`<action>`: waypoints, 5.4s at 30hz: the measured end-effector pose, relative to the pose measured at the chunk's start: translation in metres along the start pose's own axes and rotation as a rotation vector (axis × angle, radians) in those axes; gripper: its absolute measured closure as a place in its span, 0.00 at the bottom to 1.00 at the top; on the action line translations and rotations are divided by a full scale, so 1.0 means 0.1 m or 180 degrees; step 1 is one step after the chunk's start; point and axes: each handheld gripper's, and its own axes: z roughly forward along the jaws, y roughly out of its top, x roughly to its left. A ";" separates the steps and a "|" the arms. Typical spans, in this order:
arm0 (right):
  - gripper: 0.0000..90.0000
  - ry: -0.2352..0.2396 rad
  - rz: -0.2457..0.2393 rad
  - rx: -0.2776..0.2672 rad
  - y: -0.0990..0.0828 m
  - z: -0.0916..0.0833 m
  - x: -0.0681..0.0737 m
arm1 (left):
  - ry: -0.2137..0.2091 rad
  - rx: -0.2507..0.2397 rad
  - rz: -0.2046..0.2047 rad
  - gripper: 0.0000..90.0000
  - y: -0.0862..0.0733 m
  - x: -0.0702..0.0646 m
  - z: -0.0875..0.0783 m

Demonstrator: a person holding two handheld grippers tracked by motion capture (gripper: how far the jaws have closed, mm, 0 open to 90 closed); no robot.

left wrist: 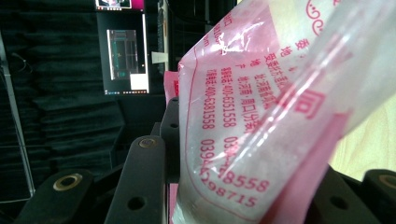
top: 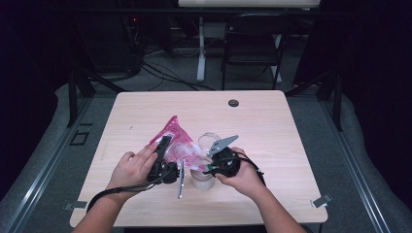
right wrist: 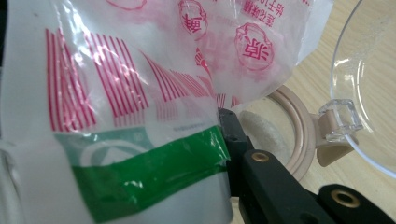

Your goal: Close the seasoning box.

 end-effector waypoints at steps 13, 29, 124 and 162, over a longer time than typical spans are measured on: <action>1.00 -0.0005 -0.0026 -0.0029 0.02 -0.02 0.02 | -0.0005 0.0029 -0.0149 0.74 -0.05 -0.06 0.03; 1.00 0.0003 0.0001 -0.0141 0.03 -0.04 0.04 | -0.0132 0.0043 -0.0754 0.73 -0.14 -0.19 0.04; 0.53 -0.0218 0.0046 -0.0476 0.08 -0.08 0.03 | -0.2001 -0.0133 -0.3099 0.84 -0.57 -0.65 0.48; 0.51 -0.0278 0.0083 -0.0483 0.07 -0.07 0.01 | -0.1394 0.0592 -0.4439 0.84 -1.52 -0.52 0.58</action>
